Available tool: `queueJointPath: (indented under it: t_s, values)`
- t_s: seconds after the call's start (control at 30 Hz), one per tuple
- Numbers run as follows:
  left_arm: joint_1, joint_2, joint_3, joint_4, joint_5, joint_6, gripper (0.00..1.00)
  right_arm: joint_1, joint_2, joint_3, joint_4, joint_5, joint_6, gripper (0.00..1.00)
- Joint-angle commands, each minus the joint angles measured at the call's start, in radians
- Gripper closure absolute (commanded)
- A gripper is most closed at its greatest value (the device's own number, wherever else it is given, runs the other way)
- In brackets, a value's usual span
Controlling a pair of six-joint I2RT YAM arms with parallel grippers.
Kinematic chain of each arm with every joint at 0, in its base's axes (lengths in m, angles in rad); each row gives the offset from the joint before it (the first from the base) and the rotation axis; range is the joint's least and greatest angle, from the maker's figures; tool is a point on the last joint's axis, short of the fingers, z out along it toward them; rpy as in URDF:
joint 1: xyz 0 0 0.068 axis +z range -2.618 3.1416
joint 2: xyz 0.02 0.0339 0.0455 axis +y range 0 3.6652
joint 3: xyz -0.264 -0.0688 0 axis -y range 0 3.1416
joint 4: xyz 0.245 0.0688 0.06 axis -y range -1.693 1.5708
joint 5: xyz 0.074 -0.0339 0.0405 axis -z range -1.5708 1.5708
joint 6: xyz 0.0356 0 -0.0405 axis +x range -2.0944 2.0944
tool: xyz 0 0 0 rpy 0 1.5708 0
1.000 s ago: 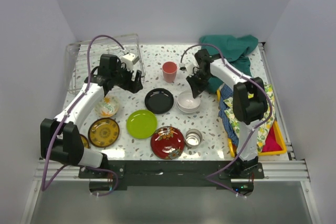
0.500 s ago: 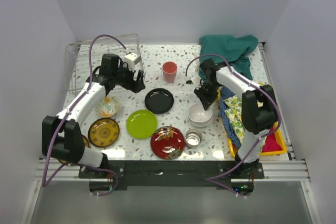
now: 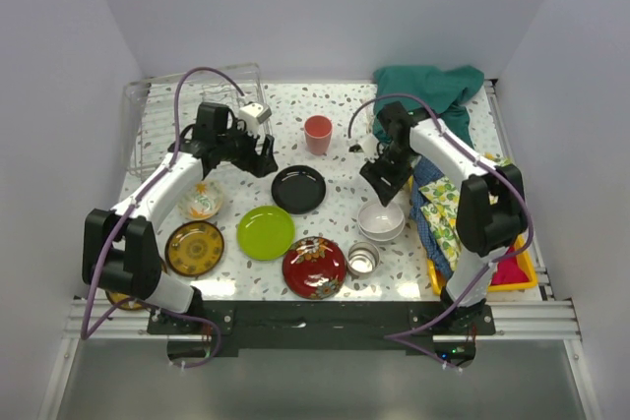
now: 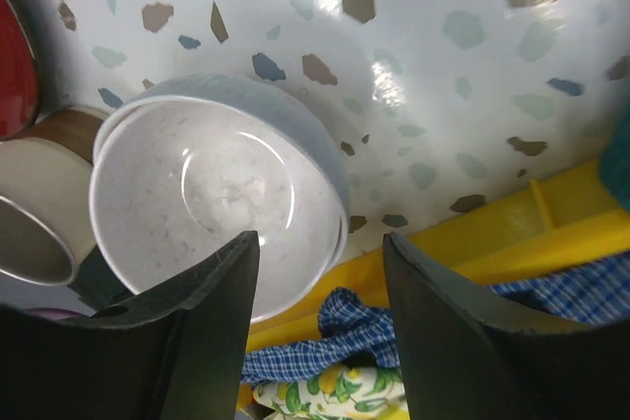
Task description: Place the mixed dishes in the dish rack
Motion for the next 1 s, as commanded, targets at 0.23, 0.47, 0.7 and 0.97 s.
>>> queueJointPath:
  t_s: [0.23,0.47,0.7,0.97]
  values:
    - [-0.008,-0.078,-0.002,0.021,0.009,-0.021,0.19,0.021,-0.028,0.349,0.125,-0.08,-0.005,0.44]
    - [-0.006,-0.152,0.066,-0.036,-0.055,-0.14,0.19,0.064,0.18,0.612,0.112,-0.256,-0.17,0.48]
    - [0.007,-0.207,0.013,-0.031,-0.151,-0.08,0.17,0.119,0.323,0.736,0.144,-0.261,-0.262,0.49]
    - [0.044,-0.212,-0.005,-0.036,-0.161,-0.078,0.17,0.132,0.417,0.767,0.187,-0.226,-0.299,0.48]
